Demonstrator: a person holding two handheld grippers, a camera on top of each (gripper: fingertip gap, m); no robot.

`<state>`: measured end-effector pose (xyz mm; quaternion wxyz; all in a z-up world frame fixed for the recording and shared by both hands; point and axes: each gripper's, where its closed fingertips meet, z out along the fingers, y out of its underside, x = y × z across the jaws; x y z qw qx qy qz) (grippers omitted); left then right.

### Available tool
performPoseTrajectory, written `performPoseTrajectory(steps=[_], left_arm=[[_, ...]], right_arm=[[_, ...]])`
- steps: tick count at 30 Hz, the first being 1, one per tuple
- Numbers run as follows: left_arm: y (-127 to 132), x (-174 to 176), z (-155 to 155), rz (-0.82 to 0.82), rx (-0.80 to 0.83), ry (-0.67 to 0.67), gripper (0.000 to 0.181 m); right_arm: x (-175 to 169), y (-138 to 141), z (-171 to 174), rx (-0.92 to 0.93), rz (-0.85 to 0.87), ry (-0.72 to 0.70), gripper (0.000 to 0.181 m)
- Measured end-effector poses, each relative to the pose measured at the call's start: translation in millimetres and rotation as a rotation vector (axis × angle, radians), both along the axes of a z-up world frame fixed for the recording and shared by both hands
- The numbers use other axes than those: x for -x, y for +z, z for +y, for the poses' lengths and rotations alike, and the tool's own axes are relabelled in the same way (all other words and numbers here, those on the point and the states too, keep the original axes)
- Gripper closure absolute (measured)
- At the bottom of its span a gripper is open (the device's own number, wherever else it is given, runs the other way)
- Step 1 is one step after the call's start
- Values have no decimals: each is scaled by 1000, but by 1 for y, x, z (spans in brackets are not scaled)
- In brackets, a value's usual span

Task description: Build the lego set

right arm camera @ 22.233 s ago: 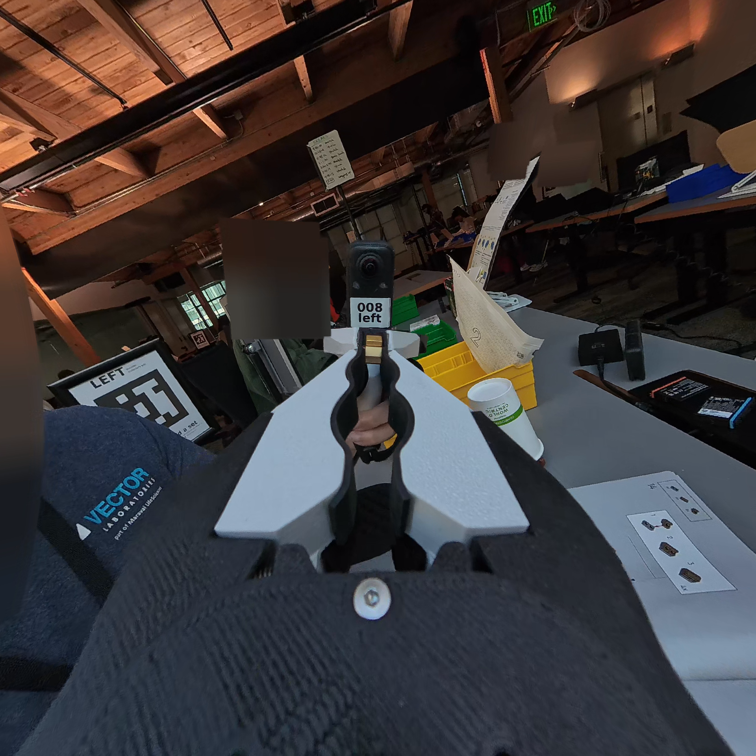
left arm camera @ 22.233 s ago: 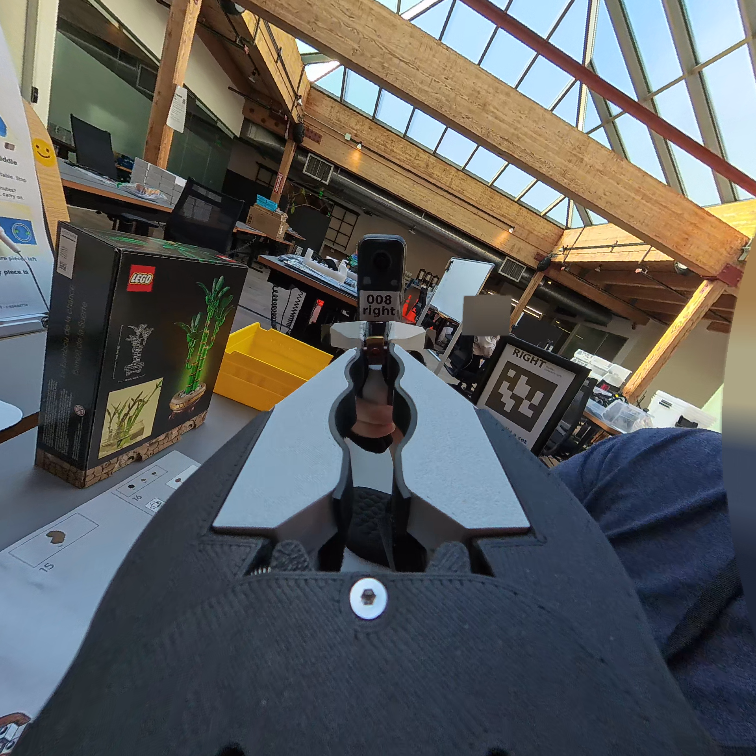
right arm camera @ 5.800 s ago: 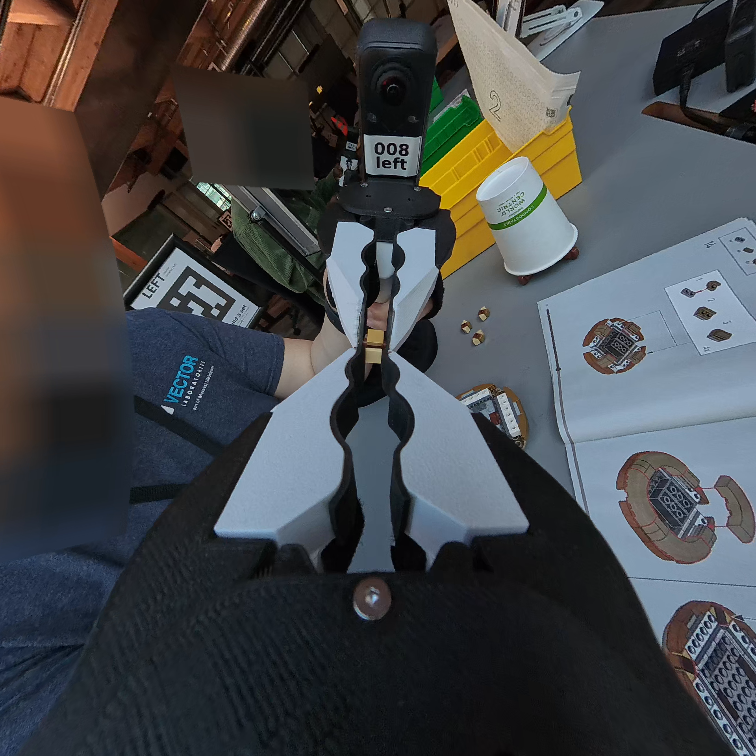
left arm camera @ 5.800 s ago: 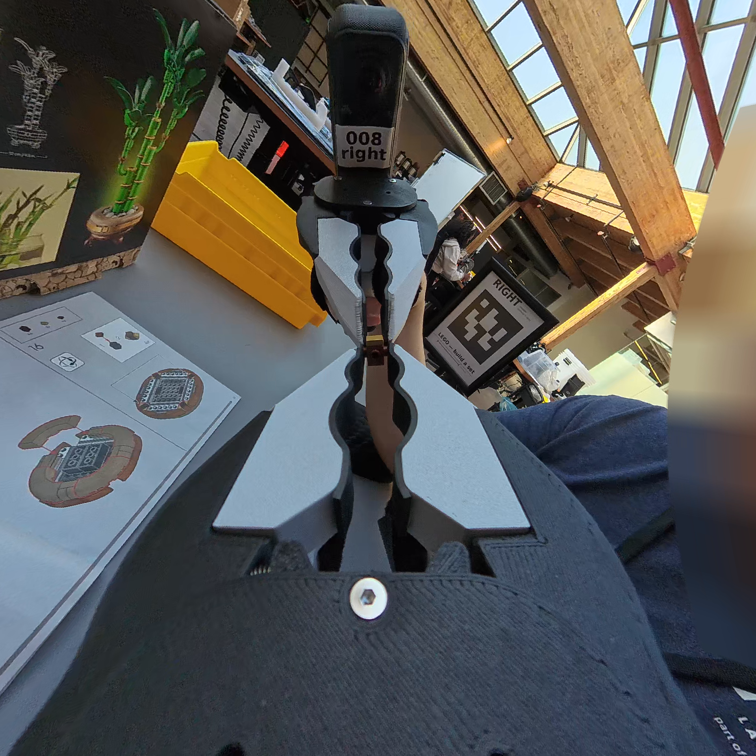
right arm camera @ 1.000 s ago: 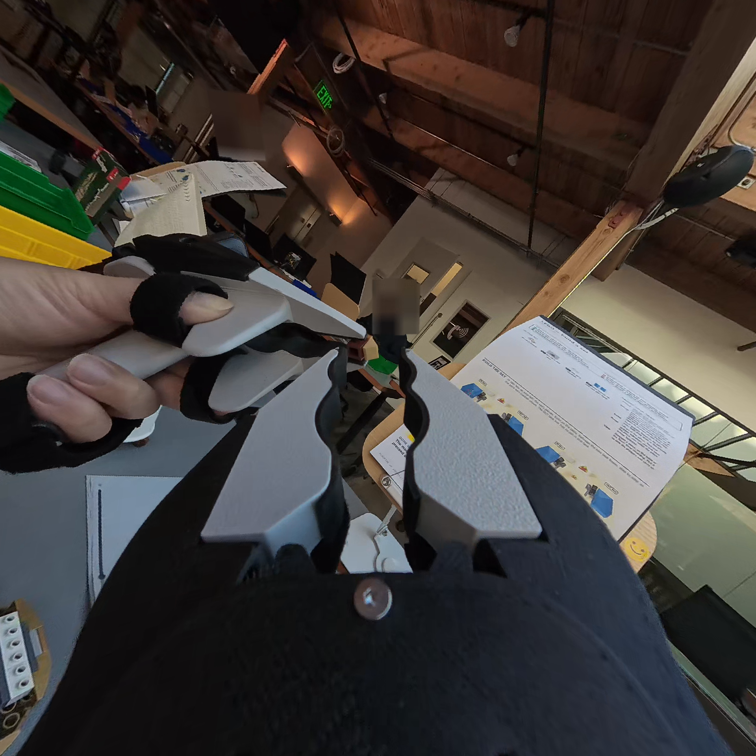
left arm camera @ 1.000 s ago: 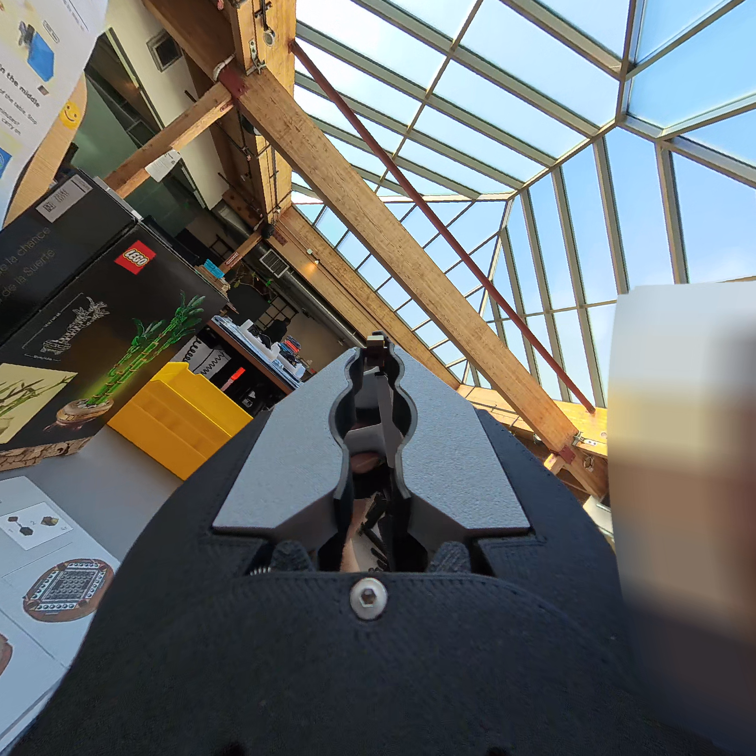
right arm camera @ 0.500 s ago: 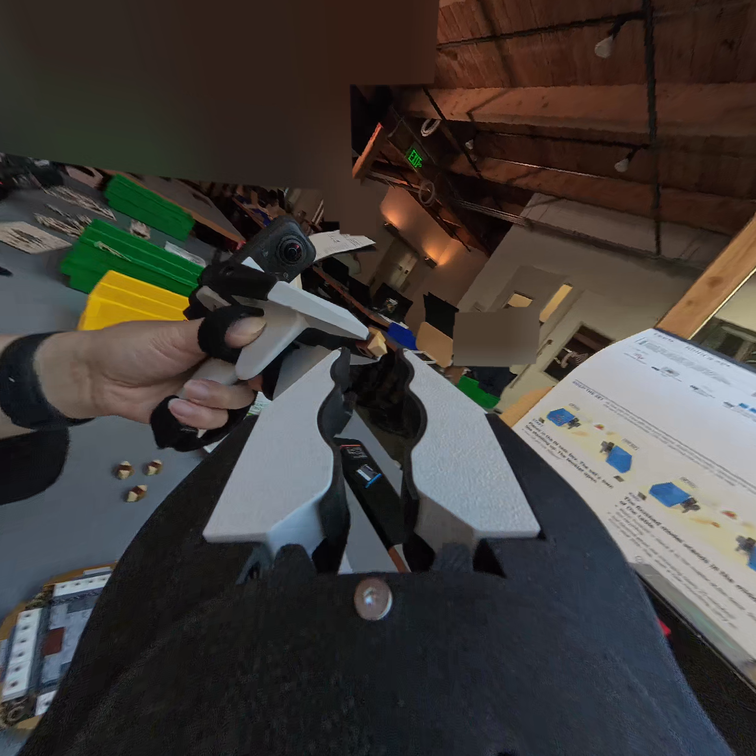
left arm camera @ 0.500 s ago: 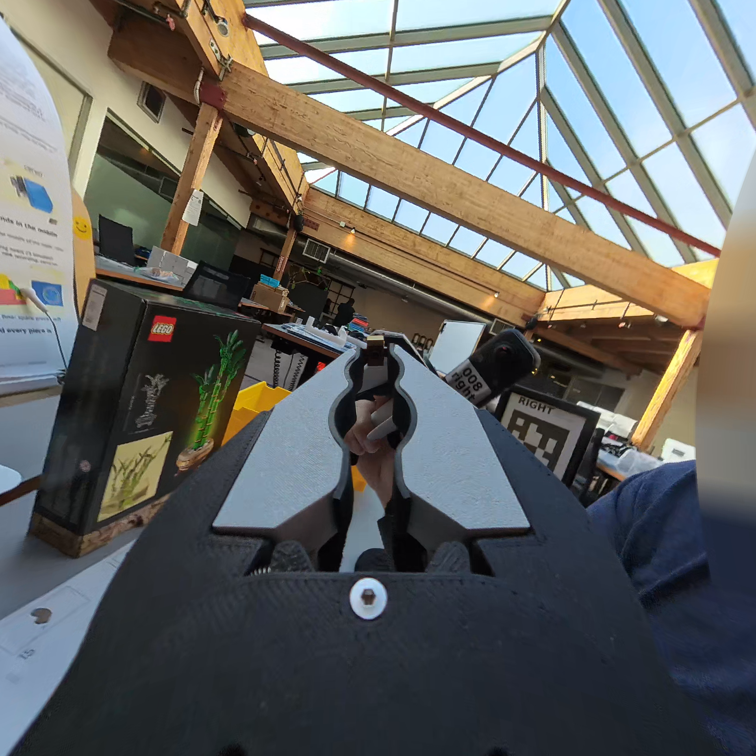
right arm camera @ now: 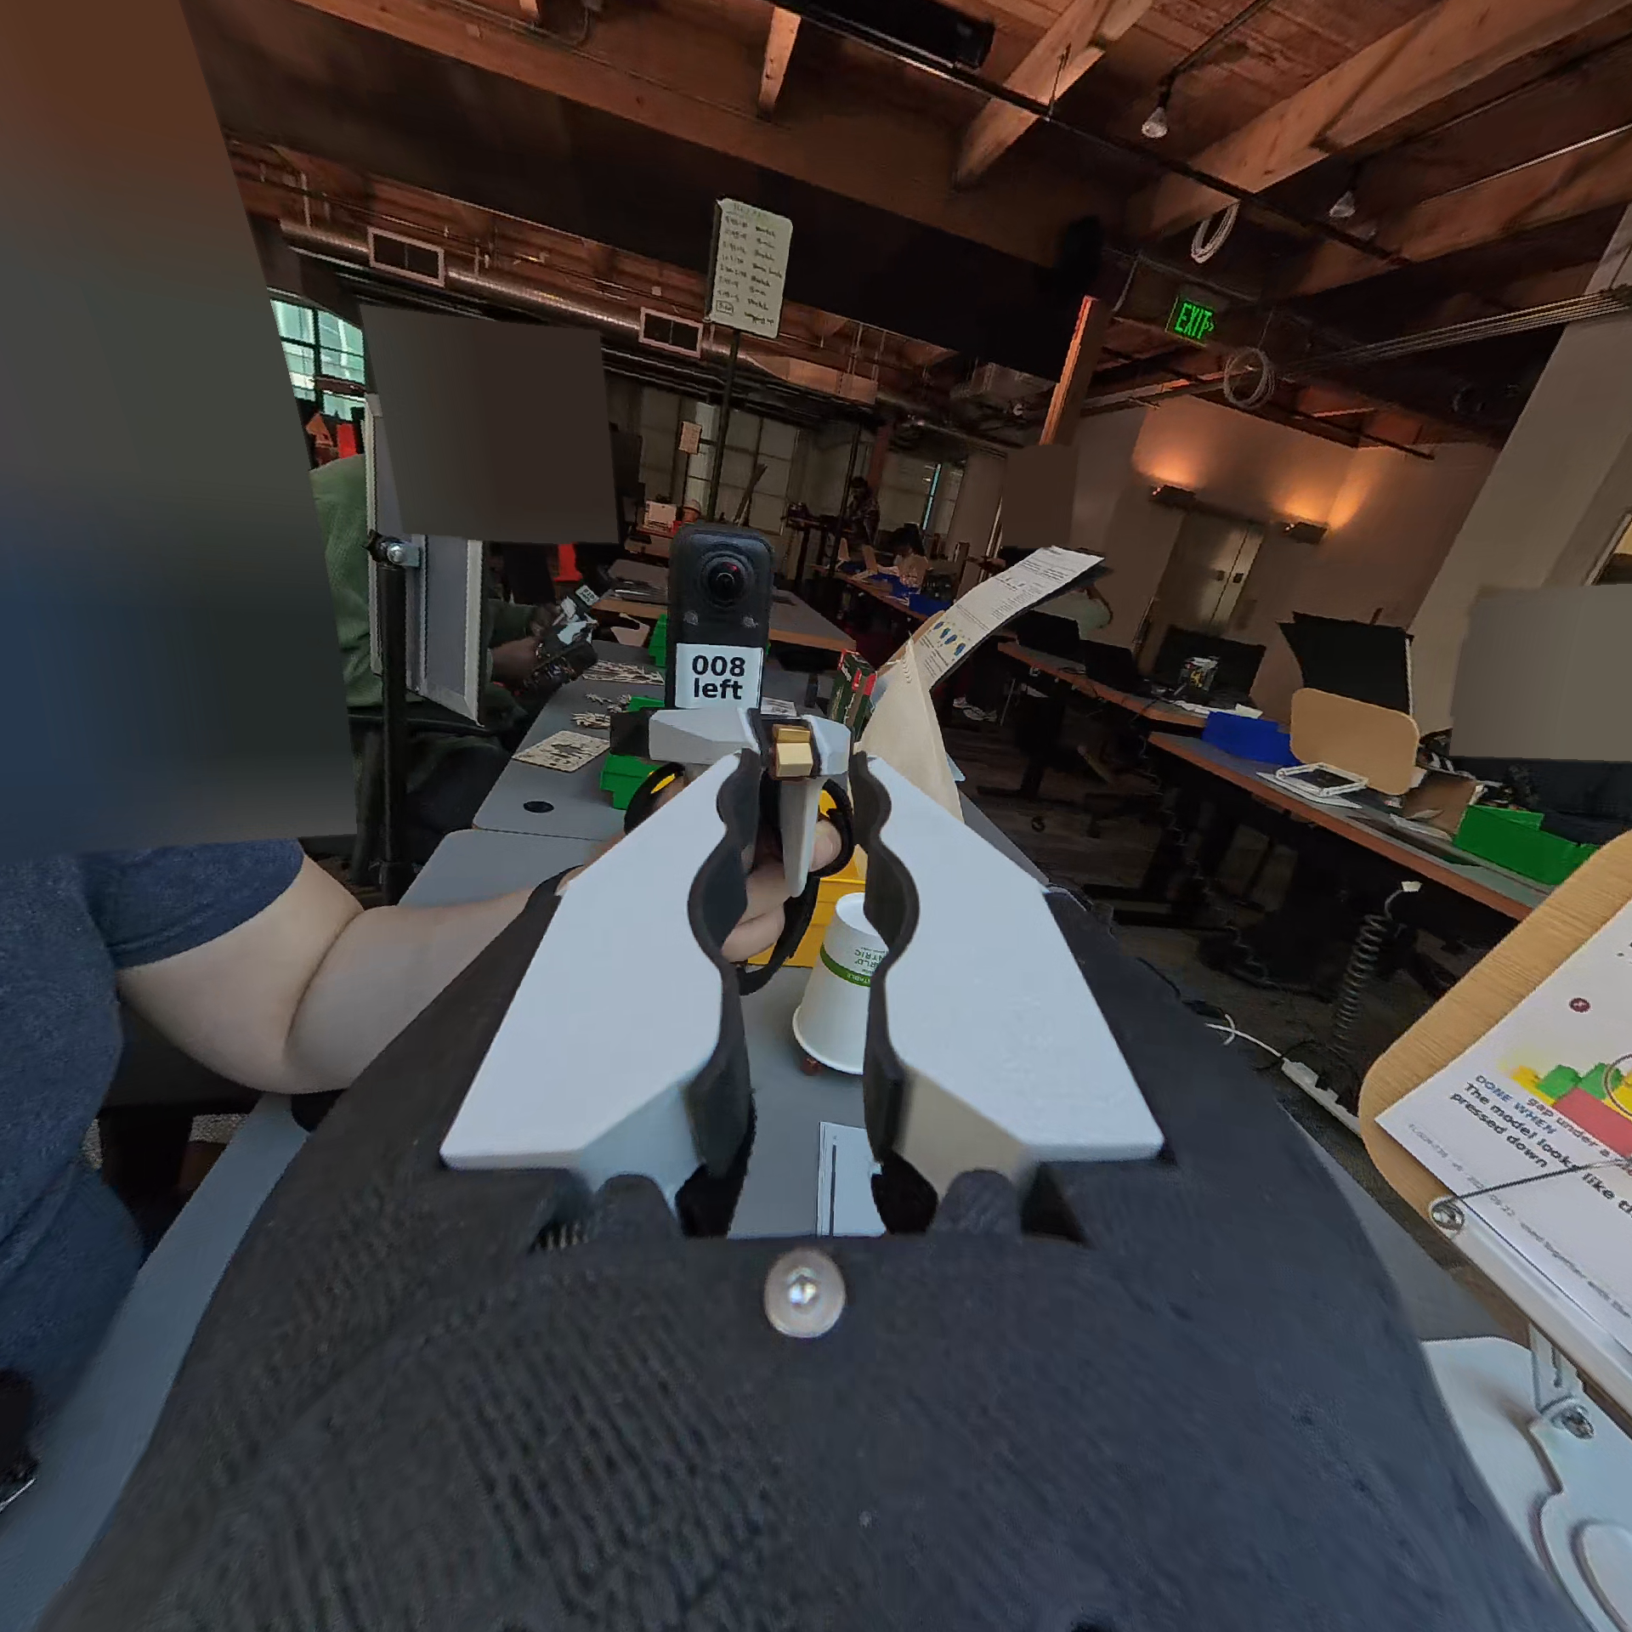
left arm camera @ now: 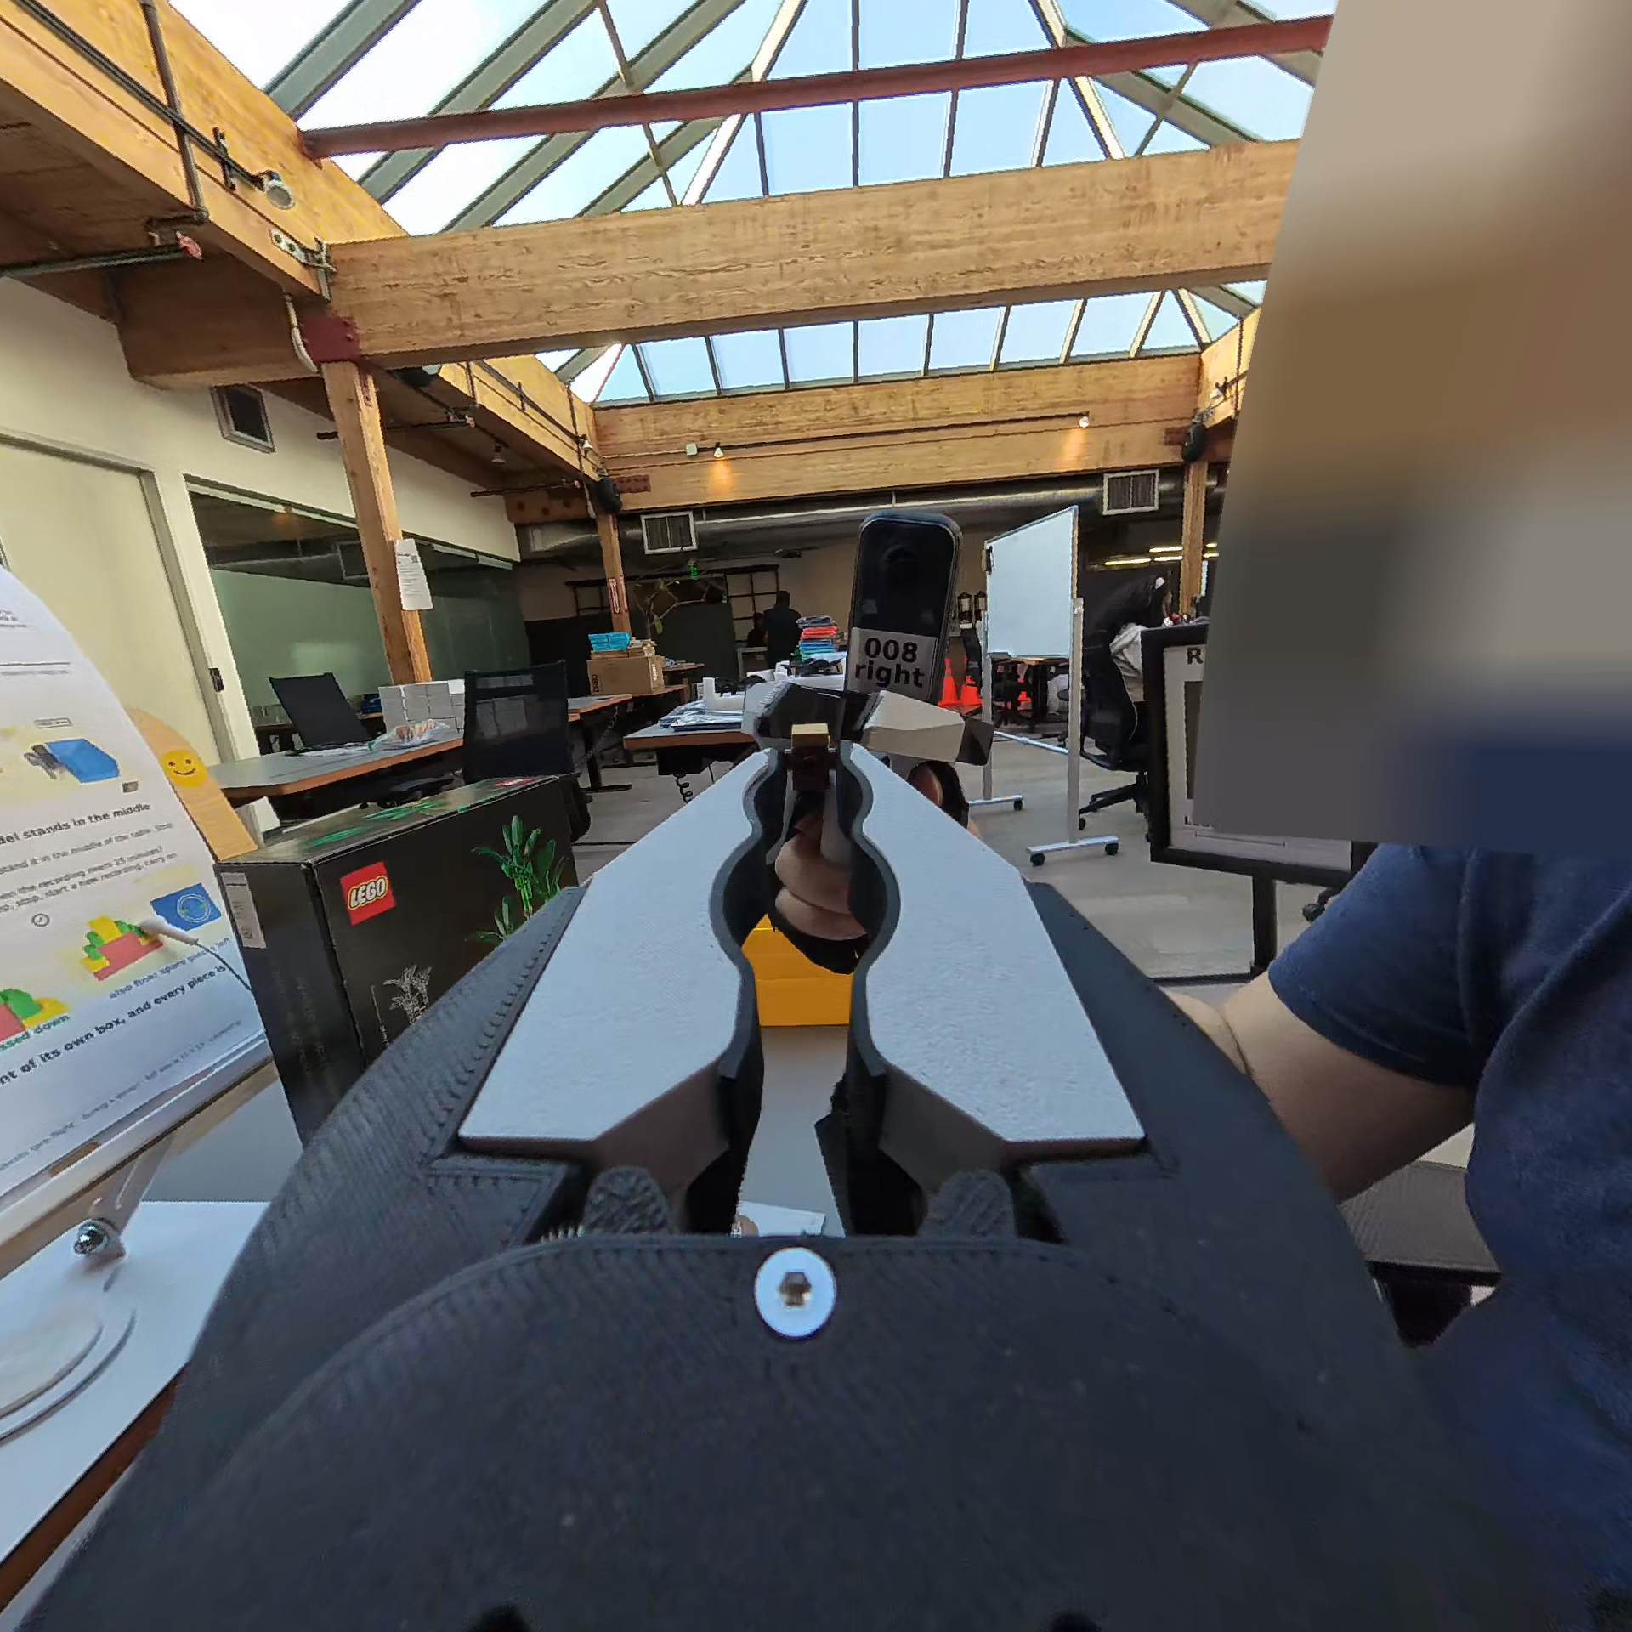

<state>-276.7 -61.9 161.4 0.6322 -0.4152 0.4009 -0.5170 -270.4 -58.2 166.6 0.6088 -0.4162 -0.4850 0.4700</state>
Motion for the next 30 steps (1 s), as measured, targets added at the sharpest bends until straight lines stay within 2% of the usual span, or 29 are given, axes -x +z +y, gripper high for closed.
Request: performPoseTrajectory(steps=[5, 8, 12, 14, 19, 23, 28, 30], left_arm=[[-5, -5, -7, 56, -26, -26, 172], [-17, -12, -8, 148, 83, -105, 172], [-23, -13, -3, 134, 402, -281, 172], [-30, -15, 0, 144, 509, -339, 172], [-35, -18, 1, 137, 586, -399, 172], [-37, -19, 1, 144, 601, -409, 172], [-38, -20, 1, 147, 611, -423, 171], [-42, -18, 8, 166, 616, -370, 155]], right_arm=[[-2, 1, -8, -16, 18, 64, 156], [0, -12, -25, -133, -77, 106, 153], [1, -36, -13, -481, -263, -150, 148], [2, -35, -8, -559, -283, -233, 149], [3, -41, -3, -587, -328, -263, 153], [3, -42, -2, -602, -333, -276, 168], [2, -43, -2, -607, -351, -280, 169], [0, -42, -2, -608, -357, -287, 169]])
